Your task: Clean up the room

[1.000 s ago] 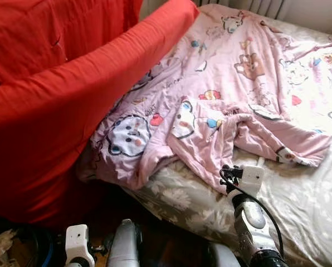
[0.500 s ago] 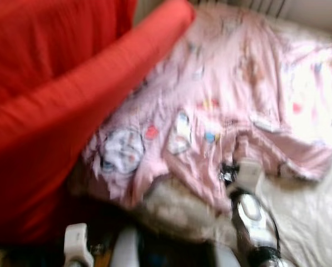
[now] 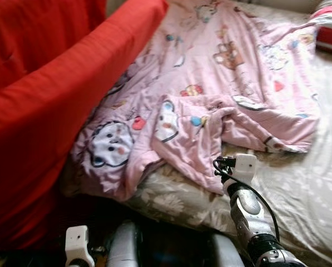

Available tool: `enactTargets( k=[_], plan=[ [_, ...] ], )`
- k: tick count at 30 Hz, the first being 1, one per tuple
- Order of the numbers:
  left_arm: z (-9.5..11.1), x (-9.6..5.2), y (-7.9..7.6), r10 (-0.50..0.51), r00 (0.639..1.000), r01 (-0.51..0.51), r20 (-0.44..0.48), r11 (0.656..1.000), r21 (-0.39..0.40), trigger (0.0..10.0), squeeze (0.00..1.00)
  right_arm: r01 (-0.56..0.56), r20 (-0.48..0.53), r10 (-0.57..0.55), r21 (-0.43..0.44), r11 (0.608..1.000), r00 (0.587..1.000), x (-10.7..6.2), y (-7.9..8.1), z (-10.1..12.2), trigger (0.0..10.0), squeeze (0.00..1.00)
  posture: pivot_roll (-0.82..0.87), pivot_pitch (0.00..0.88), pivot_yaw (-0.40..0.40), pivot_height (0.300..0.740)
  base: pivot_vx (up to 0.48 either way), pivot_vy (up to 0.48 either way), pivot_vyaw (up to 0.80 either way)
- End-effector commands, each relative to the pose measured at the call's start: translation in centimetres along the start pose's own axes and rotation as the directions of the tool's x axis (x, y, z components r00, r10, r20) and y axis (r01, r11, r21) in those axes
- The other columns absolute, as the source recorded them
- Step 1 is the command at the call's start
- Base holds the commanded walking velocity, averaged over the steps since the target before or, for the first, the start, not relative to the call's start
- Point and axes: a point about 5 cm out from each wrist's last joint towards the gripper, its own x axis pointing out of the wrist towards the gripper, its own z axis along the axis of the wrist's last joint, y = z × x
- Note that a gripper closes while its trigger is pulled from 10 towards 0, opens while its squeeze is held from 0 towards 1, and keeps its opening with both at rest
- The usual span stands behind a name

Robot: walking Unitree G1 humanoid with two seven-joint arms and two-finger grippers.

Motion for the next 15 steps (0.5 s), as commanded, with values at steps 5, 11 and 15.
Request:
enactTargets(
  k=[5, 11, 15],
  plan=[
    [-0.9, -0.5, 0.1, -0.01, 1.0, 0.01, -0.028, 1.0, 0.005, 10.0, 0.0, 0.012, -0.038, -0.012, -0.001, 1.0, 0.999, -0.4, -0.4, -1.0, 10.0, 0.0, 0.13, 0.295, -0.007, 0.558, 0.0, 0.0, 0.0],
    [-1.4, -1.2, 0.1, -0.023, 1.0, 0.023, -0.001, 1.0, 0.008, 10.0, 0.0, -0.013, -0.045, 0.012, -0.029, 1.0, 0.999, 0.2, 0.5, -0.6, 10.0, 0.0, 0.14, 0.366, -0.01, 0.543, 0.0, 0.0, 0.0],
    [-1.7, -1.6, 0.0, -0.031, 0.999, 0.031, 0.018, 0.999, 0.008, 10.0, 0.0, -0.017, -0.076, 0.013, -0.054, 0.998, 0.997, 0.7, 0.6, -0.3, 10.0, 0.0, 0.15, 0.394, -0.01, 0.543, 0.0, 0.0, 0.0]
  ],
)
